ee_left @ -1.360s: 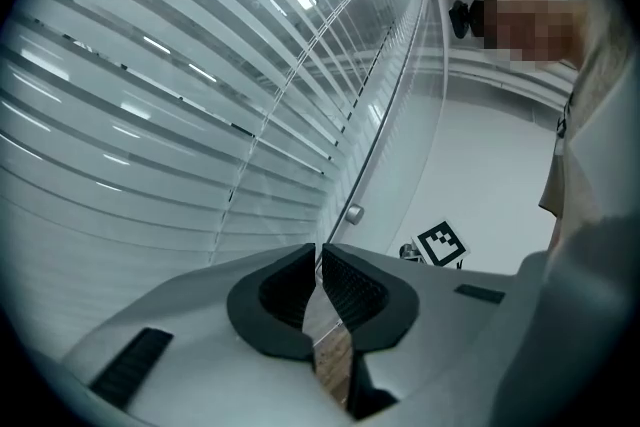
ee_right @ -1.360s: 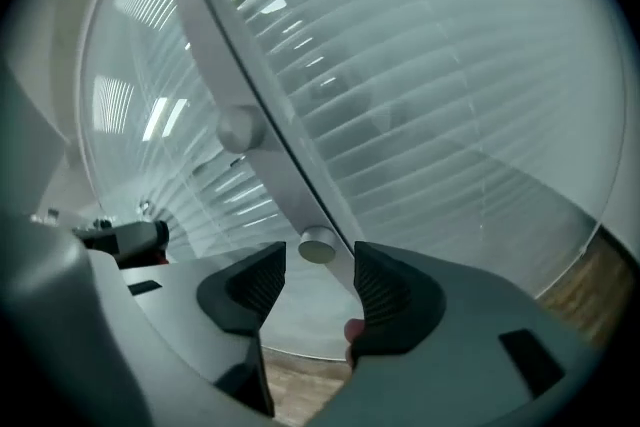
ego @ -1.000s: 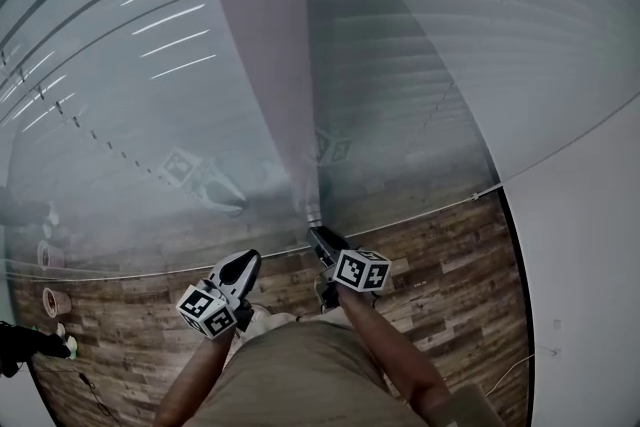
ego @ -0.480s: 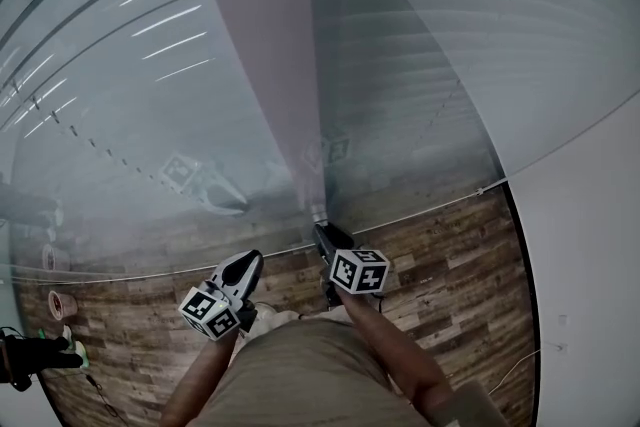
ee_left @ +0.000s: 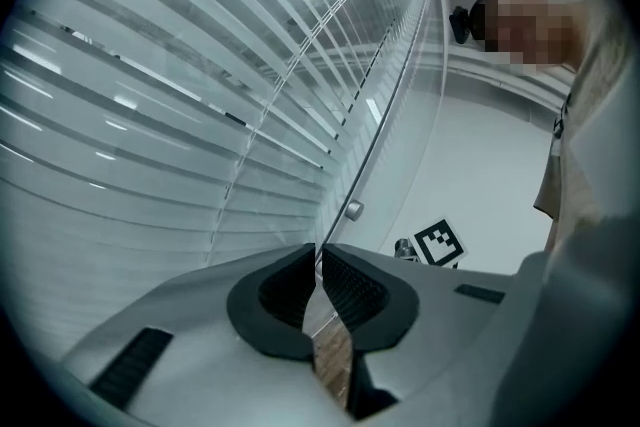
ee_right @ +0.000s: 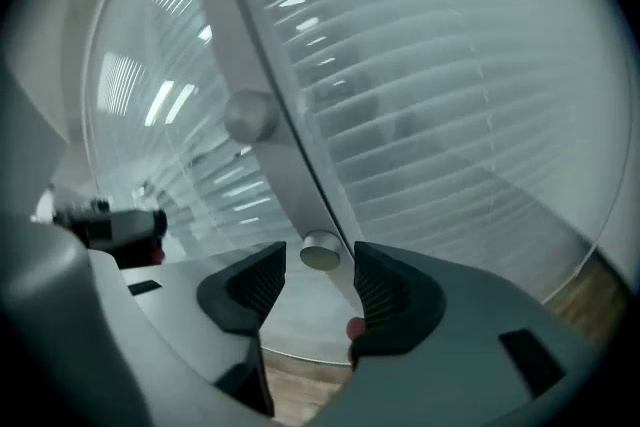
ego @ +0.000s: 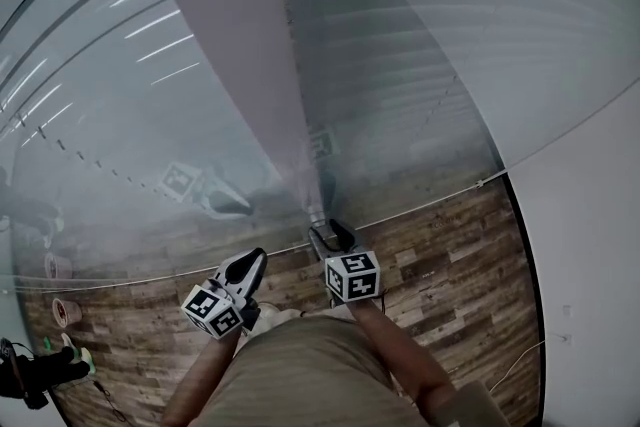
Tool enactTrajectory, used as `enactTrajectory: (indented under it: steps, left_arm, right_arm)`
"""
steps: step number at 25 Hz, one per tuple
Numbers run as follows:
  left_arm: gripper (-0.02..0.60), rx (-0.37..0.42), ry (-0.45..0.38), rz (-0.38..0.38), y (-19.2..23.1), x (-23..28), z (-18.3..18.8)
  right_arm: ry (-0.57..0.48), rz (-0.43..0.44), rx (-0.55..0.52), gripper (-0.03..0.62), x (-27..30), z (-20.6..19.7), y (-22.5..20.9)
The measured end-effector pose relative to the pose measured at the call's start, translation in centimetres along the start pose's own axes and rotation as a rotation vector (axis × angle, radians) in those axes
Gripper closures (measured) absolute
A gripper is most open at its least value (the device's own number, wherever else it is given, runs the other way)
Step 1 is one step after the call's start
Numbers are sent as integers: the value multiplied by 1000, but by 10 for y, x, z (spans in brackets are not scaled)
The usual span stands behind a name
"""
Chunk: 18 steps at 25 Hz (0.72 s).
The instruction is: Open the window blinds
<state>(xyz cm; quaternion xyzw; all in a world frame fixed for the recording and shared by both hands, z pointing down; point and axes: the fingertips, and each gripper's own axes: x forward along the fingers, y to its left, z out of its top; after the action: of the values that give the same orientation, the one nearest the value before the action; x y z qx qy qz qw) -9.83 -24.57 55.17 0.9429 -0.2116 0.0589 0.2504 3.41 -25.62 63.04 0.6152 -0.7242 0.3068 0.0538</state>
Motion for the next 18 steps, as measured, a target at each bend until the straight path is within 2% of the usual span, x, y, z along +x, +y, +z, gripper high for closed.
enactTrajectory:
  steps: [2,6,8,9,10,12,13,15,18]
  left_arm:
    - [568,2,-2,-4,-1,2,2]
    - [568,6,-3,-14,0,4,1]
    - [568,1,1,-12,-1,5,-1]
    - [568,-2,3,-7,-1,4,-1]
    - [568,-5,3,-2,0,4,0]
    - [568,-8,3,2,-1,5,-1]
    - [568,-9,2,2,-1,5,-1]
    - [568,-10,3,3,-4,6,-1]
    - [568,-13,-2,-2,-5,5,-2]
  right_arm:
    - [-19,69,226,388,-3,-1,-7]
    - [-68,193,513,390,2,0,-9]
    - [-93,242,624,400,4,3,-8]
    - [-92,242,648,458,4,4,-9]
    - [-84,233,651,464,5,3,-10]
    - [-50,192,583,467,6,2,-9]
    - [-27,154,504,467,6,2,-8]
    - [22,42,254,467,6,3,-6]
    - [88,-133,-215,468,5,4,1]
